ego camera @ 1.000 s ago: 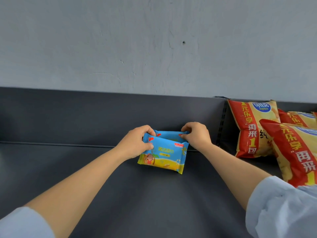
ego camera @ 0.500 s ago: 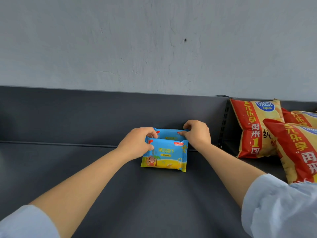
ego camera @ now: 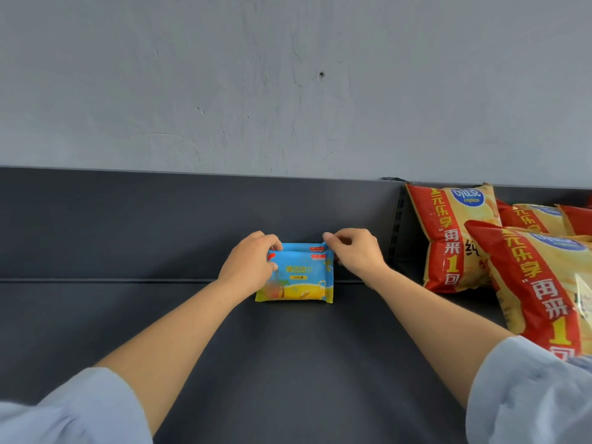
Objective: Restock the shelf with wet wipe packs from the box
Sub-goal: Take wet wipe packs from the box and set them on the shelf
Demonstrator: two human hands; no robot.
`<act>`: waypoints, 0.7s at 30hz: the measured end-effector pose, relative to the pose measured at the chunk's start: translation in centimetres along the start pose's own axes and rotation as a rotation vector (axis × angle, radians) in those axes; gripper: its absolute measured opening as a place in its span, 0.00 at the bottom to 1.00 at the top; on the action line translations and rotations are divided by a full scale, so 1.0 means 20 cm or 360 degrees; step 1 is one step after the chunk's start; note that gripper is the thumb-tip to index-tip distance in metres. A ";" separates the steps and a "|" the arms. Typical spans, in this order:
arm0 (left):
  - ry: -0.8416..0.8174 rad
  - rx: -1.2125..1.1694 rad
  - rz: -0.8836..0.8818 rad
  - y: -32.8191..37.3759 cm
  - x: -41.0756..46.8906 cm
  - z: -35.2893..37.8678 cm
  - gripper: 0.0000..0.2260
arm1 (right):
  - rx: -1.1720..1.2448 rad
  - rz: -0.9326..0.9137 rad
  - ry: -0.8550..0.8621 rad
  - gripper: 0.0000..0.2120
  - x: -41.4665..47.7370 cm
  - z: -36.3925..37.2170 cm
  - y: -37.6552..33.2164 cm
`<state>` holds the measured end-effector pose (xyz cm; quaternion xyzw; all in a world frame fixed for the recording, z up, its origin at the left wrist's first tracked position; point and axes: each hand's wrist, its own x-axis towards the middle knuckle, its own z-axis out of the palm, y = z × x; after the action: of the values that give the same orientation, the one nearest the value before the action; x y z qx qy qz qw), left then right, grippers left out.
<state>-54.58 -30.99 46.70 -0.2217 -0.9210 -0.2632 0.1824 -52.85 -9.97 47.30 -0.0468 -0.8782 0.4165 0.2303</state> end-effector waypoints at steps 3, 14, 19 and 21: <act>0.0033 0.0039 0.0002 0.00 0.02 0.03 0.13 | -0.0118 -0.0050 -0.0180 0.17 -0.02 0.00 0.02; 0.0053 0.0347 0.0110 -0.02 0.04 0.04 0.19 | -0.0468 -0.0173 -0.0183 0.19 -0.03 0.05 0.01; 0.0119 0.0428 0.0119 -0.01 0.04 0.05 0.18 | -0.0556 -0.0175 -0.0132 0.20 -0.04 0.06 0.00; 0.0128 0.0452 0.0113 -0.01 0.03 0.06 0.18 | -0.0585 -0.0148 -0.0147 0.21 -0.05 0.06 -0.01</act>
<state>-55.44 -30.20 45.98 -0.2153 -0.9325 -0.1322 0.2580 -52.53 -11.13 46.47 -0.0283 -0.9504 0.2396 0.1964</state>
